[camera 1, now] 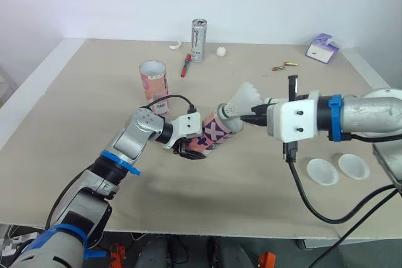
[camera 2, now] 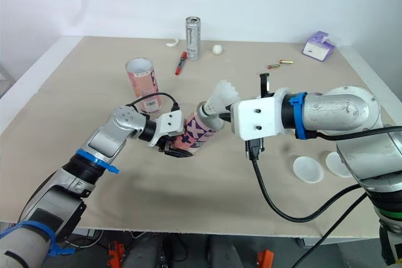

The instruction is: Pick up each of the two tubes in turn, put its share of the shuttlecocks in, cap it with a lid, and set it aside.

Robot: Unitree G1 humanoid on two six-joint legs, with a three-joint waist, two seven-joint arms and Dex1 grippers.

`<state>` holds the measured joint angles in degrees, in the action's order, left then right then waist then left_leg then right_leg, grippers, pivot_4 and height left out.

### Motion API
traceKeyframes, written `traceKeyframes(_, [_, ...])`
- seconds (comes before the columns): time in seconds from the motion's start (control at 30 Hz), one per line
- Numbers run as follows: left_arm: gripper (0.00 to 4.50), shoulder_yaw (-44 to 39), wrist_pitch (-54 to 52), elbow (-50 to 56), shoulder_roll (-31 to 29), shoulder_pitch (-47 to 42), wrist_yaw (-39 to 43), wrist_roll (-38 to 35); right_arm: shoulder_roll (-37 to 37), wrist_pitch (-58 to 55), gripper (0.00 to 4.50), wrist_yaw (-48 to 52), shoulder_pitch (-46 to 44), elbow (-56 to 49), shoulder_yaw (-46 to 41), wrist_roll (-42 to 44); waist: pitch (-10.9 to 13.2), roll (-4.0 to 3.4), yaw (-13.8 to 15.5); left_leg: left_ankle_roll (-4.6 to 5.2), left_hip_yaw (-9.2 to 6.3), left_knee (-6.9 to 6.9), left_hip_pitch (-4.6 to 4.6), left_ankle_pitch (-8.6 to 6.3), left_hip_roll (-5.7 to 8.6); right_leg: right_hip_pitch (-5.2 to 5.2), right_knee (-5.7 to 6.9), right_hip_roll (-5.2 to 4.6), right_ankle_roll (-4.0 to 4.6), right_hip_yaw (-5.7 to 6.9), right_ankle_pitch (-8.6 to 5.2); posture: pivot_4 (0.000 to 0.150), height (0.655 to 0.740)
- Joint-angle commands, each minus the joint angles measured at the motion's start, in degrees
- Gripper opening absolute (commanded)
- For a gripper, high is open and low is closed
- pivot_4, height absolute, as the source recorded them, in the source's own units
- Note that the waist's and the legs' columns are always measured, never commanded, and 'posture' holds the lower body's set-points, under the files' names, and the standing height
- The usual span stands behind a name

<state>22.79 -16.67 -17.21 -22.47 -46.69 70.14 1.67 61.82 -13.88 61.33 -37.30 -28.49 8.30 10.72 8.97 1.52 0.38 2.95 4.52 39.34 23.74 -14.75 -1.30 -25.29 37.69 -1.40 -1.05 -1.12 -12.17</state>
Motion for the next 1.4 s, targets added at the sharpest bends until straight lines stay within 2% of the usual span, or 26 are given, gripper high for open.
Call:
traceKeyframes(0.03, [3.19,-0.3,-0.3,1.6,-0.3,-0.6,-0.5,-0.1,-0.8,-2.5,1.93,1.6,-3.3,-1.4,-2.7,3.4,0.0,0.0,0.0,0.0,0.01,0.02,0.01,0.0,0.0,-0.01,0.0,0.0,0.01,-0.01,0.01,0.15,0.74])
traceKeyframes(0.13, [3.19,-0.3,-0.1,1.3,-0.4,-0.6,-0.4,0.0,-2.1,-7.7,3.3,1.1,-4.5,-2.4,-5.8,8.7,0.0,0.0,0.0,0.0,-0.02,0.04,0.01,0.0,-0.01,0.0,0.0,0.0,0.02,0.02,0.03,0.15,0.74])
traceKeyframes(0.17, [3.19,-0.3,0.0,1.2,-0.4,-0.7,-0.4,0.0,-2.6,-10.3,3.93,0.7,-4.5,-2.7,-7.1,11.2,0.0,0.0,0.0,0.0,-0.02,0.04,0.01,0.0,-0.02,0.0,0.0,-0.01,0.03,0.02,0.04,0.15,0.74])
traceKeyframes(0.2, [3.19,-0.2,0.1,1.1,-0.4,-0.8,-0.3,0.1,-2.9,-13.9,4.28,0.1,-4.5,-2.5,-9.2,14.6,0.0,0.0,0.0,0.0,-0.03,0.04,0.01,0.0,-0.02,0.01,0.0,-0.01,0.05,0.02,0.05,0.15,0.74])
traceKeyframes(0.33, [3.19,0.2,1.2,0.4,-0.3,-1.4,0.0,0.5,-4.6,-25.9,4.4,-3.2,-6.6,1.3,-15.7,24.9,0.0,0.0,0.0,0.0,-0.01,0.05,0.02,0.0,-0.02,0.01,0.0,-0.04,0.11,0.01,0.09,0.15,0.74])
traceKeyframes(0.43, [3.19,0.7,2.3,-0.5,-0.1,-2.5,0.2,1.3,-2.8,-25.8,4.4,-0.6,-7.5,6.2,-14.4,23.3,0.0,0.0,0.0,0.0,-0.02,0.07,0.02,0.0,-0.03,0.02,0.0,-0.04,0.16,0.03,0.14,0.15,0.74])
traceKeyframes(0.53, [3.19,0.8,2.2,-0.8,0.1,-3.4,0.6,1.1,-2.7,-24.7,3.62,1.0,-8.3,7.4,-9.6,20.5,0.0,-0.01,0.0,0.0,0.02,0.08,0.01,0.0,-0.03,0.01,0.0,-0.03,0.15,0.0,0.14,0.15,0.74])
traceKeyframes(0.57, [3.19,0.9,2.2,-0.8,0.1,-3.5,0.6,1.1,-2.1,-23.4,3.21,2.4,-8.2,7.1,-7.3,18.6,0.0,-0.01,-0.1,0.0,0.03,0.08,0.01,0.0,-0.03,0.0,0.0,-0.01,0.15,0.0,0.14,0.15,0.74])
traceKeyframes(0.7, [3.19,0.9,2.2,-1.0,0.0,-3.7,0.7,1.0,-3.2,-21.1,1.09,4.7,-9.8,7.4,-1.6,14.6,0.0,-0.02,-0.1,0.04,0.01,0.07,0.07,-0.02,-0.13,-0.08,0.0,0.13,0.18,0.0,0.11,0.15,0.74])
traceKeyframes(0.77, [3.19,1.0,2.3,-1.0,0.0,-3.7,0.8,1.1,-4.2,-19.6,1.09,6.5,-11.9,8.9,2.8,11.2,0.0,-0.02,-0.1,0.04,0.01,0.06,0.11,-0.02,-0.15,-0.12,0.01,0.15,0.18,0.0,0.11,0.15,0.74])
traceKeyframes(0.8, [3.19,1.0,2.1,-0.8,0.0,-3.7,0.9,1.1,-4.7,-18.7,0.65,7.7,-12.8,10.0,5.1,9.4,0.0,-0.02,-0.1,0.04,0.02,0.07,0.1,-0.02,-0.15,-0.13,0.01,0.16,0.18,0.0,0.11,0.15,0.74])
traceKeyframes(0.83, [3.19,1.0,2.0,-0.7,0.0,-3.8,0.9,1.1,-5.0,-17.0,0.52,9.0,-13.7,11.1,7.3,7.3,0.0,-0.02,-0.1,0.04,-0.02,0.07,0.13,-0.02,-0.15,-0.12,0.01,0.15,0.19,0.03,0.11,0.15,0.74])
traceKeyframes(0.87, [3.19,1.0,2.1,-0.8,0.0,-3.8,1.0,1.1,-5.3,-15.8,0.04,9.9,-14.5,12.0,9.0,5.6,0.0,-0.02,-0.1,0.04,-0.02,0.08,0.14,-0.02,-0.15,-0.12,0.01,0.15,0.18,0.04,0.11,0.15,0.74])
traceKeyframes(1.1, [3.19,1.3,2.0,-1.2,0.9,-4.1,1.0,0.9,-13.4,-10.2,0.04,15.0,-22.3,21.7,20.2,-5.3,0.0,-0.03,-0.2,0.04,0.06,0.17,0.14,-0.02,-0.15,-0.14,0.02,0.14,0.17,0.02,0.17,0.15,0.74])
traceKeyframes(1.27, [3.19,1.2,2.2,-1.6,1.0,-4.1,1.0,0.9,-17.7,-5.4,0.04,17.8,-25.1,28.4,23.6,-10.7,0.0,-0.04,-0.1,0.03,0.03,0.17,0.17,-0.02,-0.14,-0.15,0.05,0.14,0.2,0.05,0.15,0.15,0.74])
traceKeyframes(1.4, [3.19,1.4,2.1,-1.4,1.4,-3.9,0.9,0.8,-22.0,-6.1,0.04,20.7,-25.7,31.8,27.2,-13.4,0.0,-0.04,-0.2,0.03,0.03,0.2,0.18,-0.02,-0.14,-0.14,0.06,0.12,0.19,0.05,0.16,0.15,0.74])
